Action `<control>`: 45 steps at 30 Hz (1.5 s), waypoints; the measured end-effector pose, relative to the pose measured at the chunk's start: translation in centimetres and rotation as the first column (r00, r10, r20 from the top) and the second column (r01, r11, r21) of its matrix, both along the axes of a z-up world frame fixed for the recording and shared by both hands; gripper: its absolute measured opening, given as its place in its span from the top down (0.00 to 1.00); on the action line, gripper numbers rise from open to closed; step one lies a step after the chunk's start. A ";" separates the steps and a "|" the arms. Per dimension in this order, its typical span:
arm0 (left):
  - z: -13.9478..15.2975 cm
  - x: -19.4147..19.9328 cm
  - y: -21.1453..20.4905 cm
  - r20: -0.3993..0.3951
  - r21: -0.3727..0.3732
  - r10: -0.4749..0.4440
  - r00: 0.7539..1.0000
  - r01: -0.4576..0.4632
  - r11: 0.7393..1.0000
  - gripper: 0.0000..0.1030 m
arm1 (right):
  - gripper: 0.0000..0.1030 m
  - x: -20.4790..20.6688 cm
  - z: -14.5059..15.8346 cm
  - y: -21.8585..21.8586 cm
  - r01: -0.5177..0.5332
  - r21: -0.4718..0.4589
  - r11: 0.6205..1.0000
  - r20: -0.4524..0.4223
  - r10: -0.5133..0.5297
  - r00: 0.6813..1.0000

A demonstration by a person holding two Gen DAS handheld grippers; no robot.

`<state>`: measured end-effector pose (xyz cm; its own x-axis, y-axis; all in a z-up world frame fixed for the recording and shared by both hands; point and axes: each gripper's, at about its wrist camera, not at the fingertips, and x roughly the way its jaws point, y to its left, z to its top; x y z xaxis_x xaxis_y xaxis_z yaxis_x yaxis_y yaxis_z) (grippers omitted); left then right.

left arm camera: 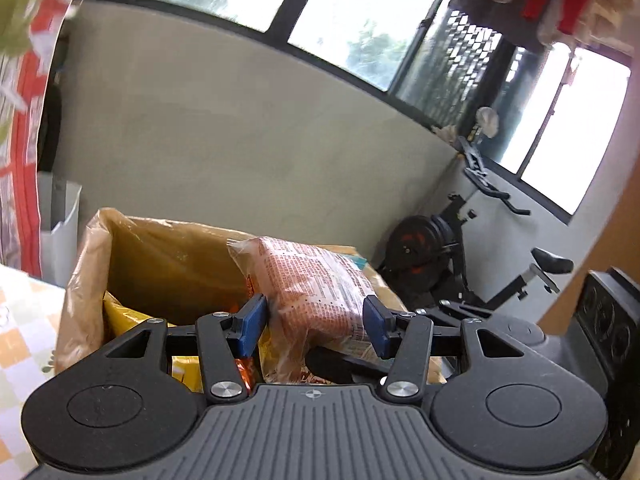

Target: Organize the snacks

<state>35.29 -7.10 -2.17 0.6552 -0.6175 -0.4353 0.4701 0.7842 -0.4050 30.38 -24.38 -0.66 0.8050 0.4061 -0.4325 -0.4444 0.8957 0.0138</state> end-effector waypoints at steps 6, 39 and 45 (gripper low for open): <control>-2.0 1.6 -1.1 -0.043 0.084 0.023 0.999 -0.019 0.996 0.47 | 0.45 2.7 -2.5 0.2 0.021 -0.061 0.998 -0.056 -0.025 0.998; 0.5 -1.6 0.9 0.128 0.359 0.162 0.978 -0.198 0.912 0.15 | 0.13 2.0 -3.9 -0.2 0.310 -0.061 0.949 -0.209 -0.316 0.925; 1.4 -2.9 1.8 0.182 0.411 0.210 0.961 -0.268 0.871 0.14 | 0.10 1.0 -3.5 -0.6 0.352 -0.048 0.935 -0.196 -0.355 0.914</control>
